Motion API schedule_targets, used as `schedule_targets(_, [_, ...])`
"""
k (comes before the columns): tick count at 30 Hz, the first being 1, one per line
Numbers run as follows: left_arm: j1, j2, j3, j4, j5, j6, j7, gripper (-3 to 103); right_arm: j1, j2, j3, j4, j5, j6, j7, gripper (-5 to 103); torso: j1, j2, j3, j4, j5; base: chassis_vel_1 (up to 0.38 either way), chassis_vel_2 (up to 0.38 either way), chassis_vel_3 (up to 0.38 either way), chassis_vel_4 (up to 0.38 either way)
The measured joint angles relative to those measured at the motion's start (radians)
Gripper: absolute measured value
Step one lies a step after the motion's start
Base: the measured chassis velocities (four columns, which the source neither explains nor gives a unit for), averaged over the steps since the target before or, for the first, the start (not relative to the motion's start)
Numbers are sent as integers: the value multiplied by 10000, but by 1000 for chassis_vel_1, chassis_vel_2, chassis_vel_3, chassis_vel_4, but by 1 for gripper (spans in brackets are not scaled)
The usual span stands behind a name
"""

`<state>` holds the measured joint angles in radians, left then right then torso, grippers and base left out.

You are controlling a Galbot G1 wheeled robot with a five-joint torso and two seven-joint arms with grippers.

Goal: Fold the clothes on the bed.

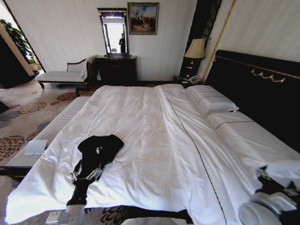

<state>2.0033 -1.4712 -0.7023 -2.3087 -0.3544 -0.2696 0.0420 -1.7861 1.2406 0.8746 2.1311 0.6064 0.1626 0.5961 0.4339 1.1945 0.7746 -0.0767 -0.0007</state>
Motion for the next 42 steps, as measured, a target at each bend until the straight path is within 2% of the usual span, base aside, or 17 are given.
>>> schedule_targets(2, [2,-41,6,-47,145,83,-67,100,10,69,-598,145,189,203,-1333,100,0,0,0,-1,-2,0,0,0,0])
schedule_targets(3, [2,-41,6,-47,145,83,-67,100,10,69,-598,145,189,203,-1333,100,0,0,0,-1,-2,0,0,0,0])
schedule_targets(6, [8,-99,60,-116,235,179,-105,100,56,211,-1322,167,73,368,-3178,100,0,0,0,0,-2,0,0,0,0])
schedule_targets(8, [24,-137,120,-181,316,215,-110,100,43,306,-1696,169,-270,477,-4083,100,0,0,0,0,-1,0,0,0,0])
schedule_targets(9, [24,-137,120,-181,316,215,-110,100,43,306,-1696,169,-270,477,-4083,100,0,0,0,0,-1,0,0,0,0])
schedule_targets(12, [34,-184,244,-249,511,243,-110,100,-78,381,-2196,161,-940,825,-5181,100,1,0,0,-1,-2,0,0,0,0])
schedule_targets(17, [48,-204,378,-276,784,232,55,100,-186,388,-2410,94,-1676,1097,-5769,100,0,-1,0,-1,-2,0,0,0,0])
schedule_targets(24, [148,-135,495,-526,732,175,550,100,-245,27,-2160,289,-1915,1144,-6015,100,1,0,0,-1,0,0,0,0,0])
schedule_targets(30, [313,118,346,-1261,-71,600,704,100,-291,-384,-1905,987,-1549,1025,-5574,100,1,0,0,-1,-1,0,0,0,0])
schedule_targets(34, [220,591,-440,-1912,-937,1229,743,100,-259,-635,-1544,1390,-1506,1281,-5495,100,1,0,0,-1,0,0,0,0,0])
schedule_targets(38, [220,969,-987,-1957,-1474,1499,860,100,-289,-597,-1376,1471,-1794,1443,-5431,100,1,-1,0,0,-2,0,0,0,0])
schedule_targets(42, [178,1312,-1598,-1951,-1809,1504,956,100,-338,-366,-1315,1441,-2123,1717,-5360,100,1,0,0,-1,-2,0,0,0,0])
